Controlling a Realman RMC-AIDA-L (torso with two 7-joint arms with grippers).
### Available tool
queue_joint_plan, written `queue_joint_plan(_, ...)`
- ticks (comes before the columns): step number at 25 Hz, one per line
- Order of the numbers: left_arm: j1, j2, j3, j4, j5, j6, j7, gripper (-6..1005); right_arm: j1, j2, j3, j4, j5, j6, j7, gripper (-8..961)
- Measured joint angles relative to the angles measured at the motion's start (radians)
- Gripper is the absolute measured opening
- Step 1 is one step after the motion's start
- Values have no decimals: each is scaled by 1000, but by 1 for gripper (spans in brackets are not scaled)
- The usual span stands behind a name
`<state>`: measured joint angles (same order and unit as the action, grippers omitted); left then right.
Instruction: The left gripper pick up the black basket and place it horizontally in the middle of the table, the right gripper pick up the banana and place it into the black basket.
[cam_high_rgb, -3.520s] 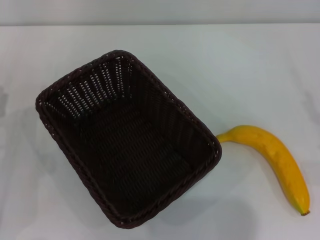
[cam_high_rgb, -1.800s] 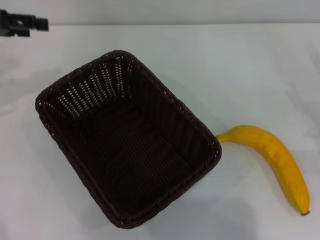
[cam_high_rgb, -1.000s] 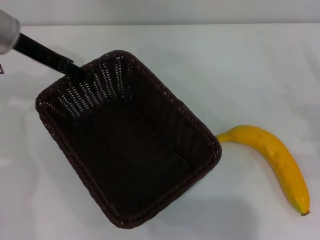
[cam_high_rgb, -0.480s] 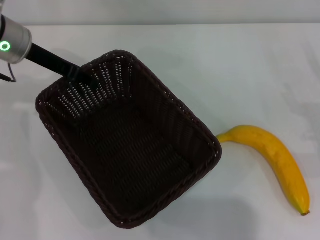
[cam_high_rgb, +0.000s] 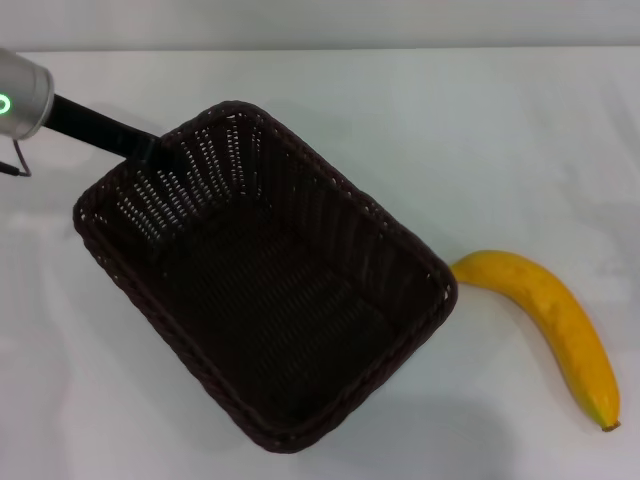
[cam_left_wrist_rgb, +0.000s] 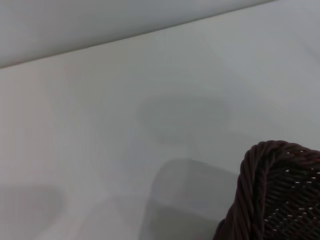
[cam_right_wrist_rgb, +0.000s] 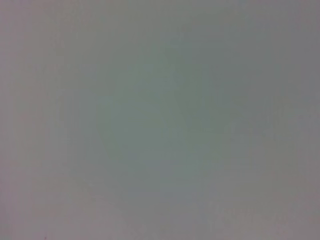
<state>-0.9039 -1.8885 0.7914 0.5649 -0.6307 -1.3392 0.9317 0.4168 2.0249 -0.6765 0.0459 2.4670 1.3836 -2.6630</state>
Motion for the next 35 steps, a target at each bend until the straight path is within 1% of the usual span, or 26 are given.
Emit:
queue_joint_plan(1, 9, 2, 0, 0, -15, -5, 0, 374, 1, 0, 0, 0, 0, 0, 0, 871)
queue_joint_plan(3, 25, 10, 0, -1, -49, -20, 0, 231, 1, 0, 0, 0, 1, 0, 0, 871)
queue_joint_plan(5, 41, 16, 0, -1, -84, -35, 0, 225, 3, 0, 0, 1, 0, 0, 0, 871)
queue_joint_plan(11, 119, 41, -2, -2, -241, -75, 0, 202, 5, 0, -4, 4, 0, 0, 0, 871)
queue_joint_plan(19, 239, 67, -6, -2, -501, -111, 34, 186, 9, 1, -2, 15, 0, 0, 1, 871)
queue_joint_plan(21, 265, 72, -25, -5, -566, -134, 51, 186, 12, 2, 0, 17, 0, 0, 1, 871)
queue_joint_plan(24, 291, 73, -104, -27, -617, -168, 73, 187, 17, 1, 0, 17, 0, 0, 2, 871)
queue_joint_plan(27, 310, 69, -198, -78, -629, -177, 76, 187, 22, 1, 0, 16, 0, -3, 2, 871)
queue_joint_plan(30, 329, 57, -260, -116, -630, -161, 76, 187, 26, 0, 0, 9, 0, -13, 2, 871)
queue_joint_plan(33, 353, 26, -314, -133, -631, -115, 76, 187, 34, -2, 0, 6, 1, -30, 2, 871)
queue_joint_plan(35, 374, -16, -358, -137, -633, -41, 71, 187, 38, -3, 0, -5, 2, -46, 2, 871)
